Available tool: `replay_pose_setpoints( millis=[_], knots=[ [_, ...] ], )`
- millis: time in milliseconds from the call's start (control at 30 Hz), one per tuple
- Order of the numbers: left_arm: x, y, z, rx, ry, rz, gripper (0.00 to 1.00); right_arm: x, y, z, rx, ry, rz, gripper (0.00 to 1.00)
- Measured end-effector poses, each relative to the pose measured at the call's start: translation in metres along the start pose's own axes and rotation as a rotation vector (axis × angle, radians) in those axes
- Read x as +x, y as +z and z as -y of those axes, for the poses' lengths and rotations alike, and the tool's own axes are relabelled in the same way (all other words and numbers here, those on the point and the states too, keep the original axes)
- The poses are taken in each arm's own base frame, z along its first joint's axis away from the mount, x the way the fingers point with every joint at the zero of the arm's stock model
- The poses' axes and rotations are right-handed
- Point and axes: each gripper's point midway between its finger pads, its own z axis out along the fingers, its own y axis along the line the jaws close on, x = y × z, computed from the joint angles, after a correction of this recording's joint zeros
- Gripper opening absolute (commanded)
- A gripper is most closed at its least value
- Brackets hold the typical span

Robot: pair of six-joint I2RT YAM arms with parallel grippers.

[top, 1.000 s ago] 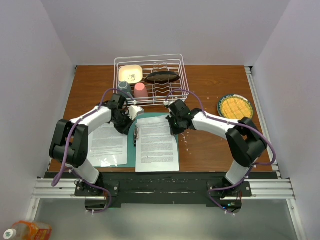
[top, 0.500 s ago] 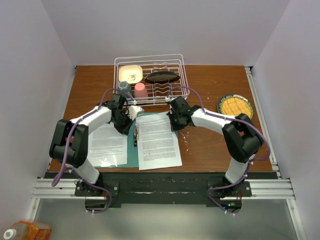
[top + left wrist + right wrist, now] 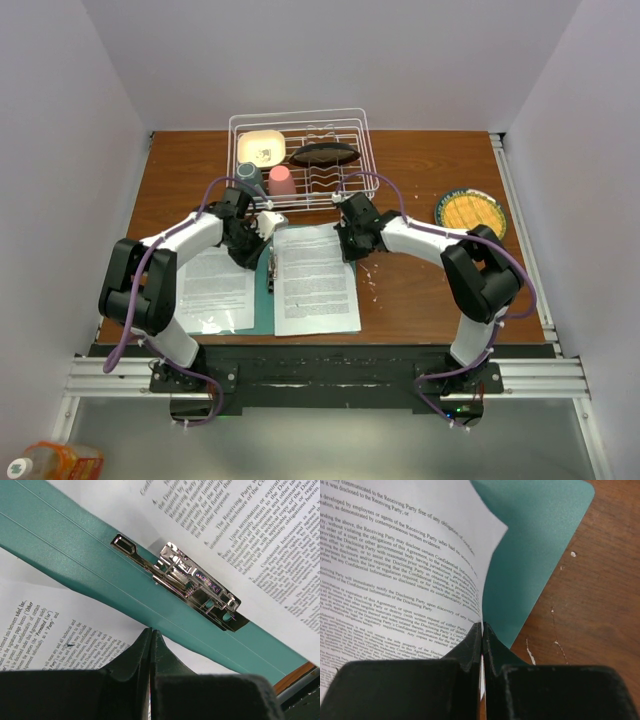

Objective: Put the files into the folder

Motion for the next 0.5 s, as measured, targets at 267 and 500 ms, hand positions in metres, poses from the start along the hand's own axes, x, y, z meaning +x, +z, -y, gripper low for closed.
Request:
replay_pose_setpoints(
  millis=[267,500],
  knots=[
    [0.0,0.0,0.0,0.0,-0.001,-0.001,0.04,0.013,0.003,0.002,0.009,0.065,-0.019,0.0],
    [0.0,-0.001,0.0,-0.001,0.0,0.001,0.04,0.014,-0.002,0.003,0.009,0.078,0.0,0.0]
  ],
)
